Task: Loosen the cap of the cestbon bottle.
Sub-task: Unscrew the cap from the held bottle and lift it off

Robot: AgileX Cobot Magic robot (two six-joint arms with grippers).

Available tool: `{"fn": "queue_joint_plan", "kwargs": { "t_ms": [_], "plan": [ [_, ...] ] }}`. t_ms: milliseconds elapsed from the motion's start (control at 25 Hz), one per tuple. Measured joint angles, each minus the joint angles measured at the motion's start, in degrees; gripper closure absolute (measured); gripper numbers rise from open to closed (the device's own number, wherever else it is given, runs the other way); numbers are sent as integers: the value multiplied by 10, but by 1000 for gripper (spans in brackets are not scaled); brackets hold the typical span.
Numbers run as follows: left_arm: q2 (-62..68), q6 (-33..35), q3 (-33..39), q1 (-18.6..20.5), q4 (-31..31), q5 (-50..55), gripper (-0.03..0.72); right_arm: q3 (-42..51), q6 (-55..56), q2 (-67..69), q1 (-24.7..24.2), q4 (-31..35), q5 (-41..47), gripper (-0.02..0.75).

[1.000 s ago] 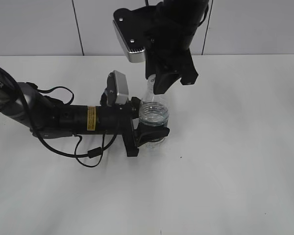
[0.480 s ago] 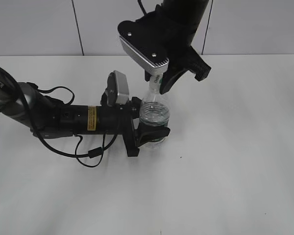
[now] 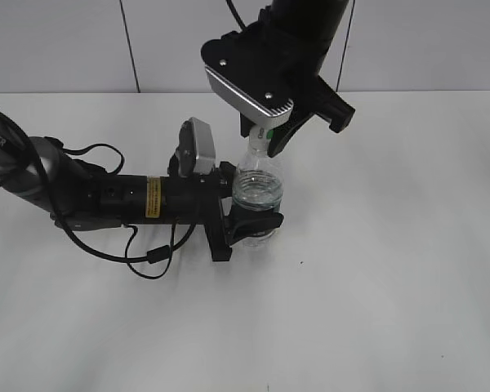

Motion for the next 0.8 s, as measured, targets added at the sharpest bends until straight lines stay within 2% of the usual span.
{"fn": "queue_joint_plan", "kwargs": {
  "t_ms": [640, 800],
  "plan": [
    [-1, -3, 0, 0, 3, 1, 282, 0, 79, 0, 0, 11, -6, 436],
    [-1, -8, 0, 1, 3, 2, 282, 0, 100, 0, 0, 14, -20, 389]
  ]
}}
